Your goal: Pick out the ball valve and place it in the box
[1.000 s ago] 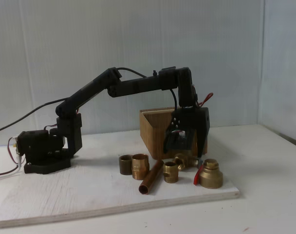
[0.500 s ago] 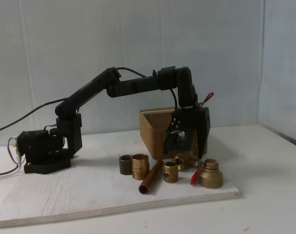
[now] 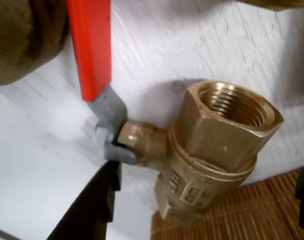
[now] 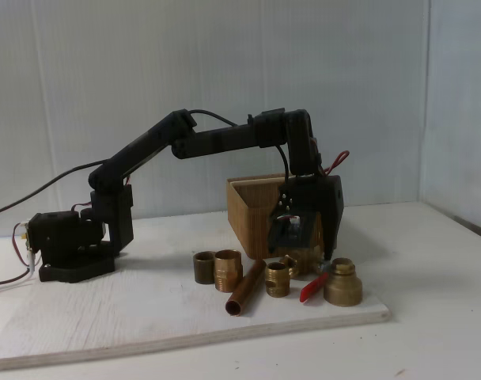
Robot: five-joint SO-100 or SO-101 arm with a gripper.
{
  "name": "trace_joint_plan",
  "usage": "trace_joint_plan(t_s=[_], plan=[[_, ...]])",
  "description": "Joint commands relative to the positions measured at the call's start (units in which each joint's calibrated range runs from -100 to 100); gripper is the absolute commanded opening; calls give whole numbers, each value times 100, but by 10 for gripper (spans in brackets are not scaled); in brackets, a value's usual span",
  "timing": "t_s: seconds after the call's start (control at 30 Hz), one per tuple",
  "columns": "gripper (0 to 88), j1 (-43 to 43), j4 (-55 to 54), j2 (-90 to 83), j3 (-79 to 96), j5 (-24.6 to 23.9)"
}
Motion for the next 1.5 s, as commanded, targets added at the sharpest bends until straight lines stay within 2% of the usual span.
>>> trace_joint_plan(t_s=[0.0, 0.2, 0.37, 0.9, 0.97, 1.1, 1.17, 1.47], plan=[[332, 72, -1, -38, -31, 20], [102, 72, 7, -21, -22, -31], [6, 79, -44, 200, -85, -99], [17, 94, -1, 225, -94, -233], [74, 123, -1, 200, -94, -223], [266, 131, -53, 191, -94, -83], [310, 131, -53, 191, -94, -26], [253, 123, -27, 225, -94, -31]])
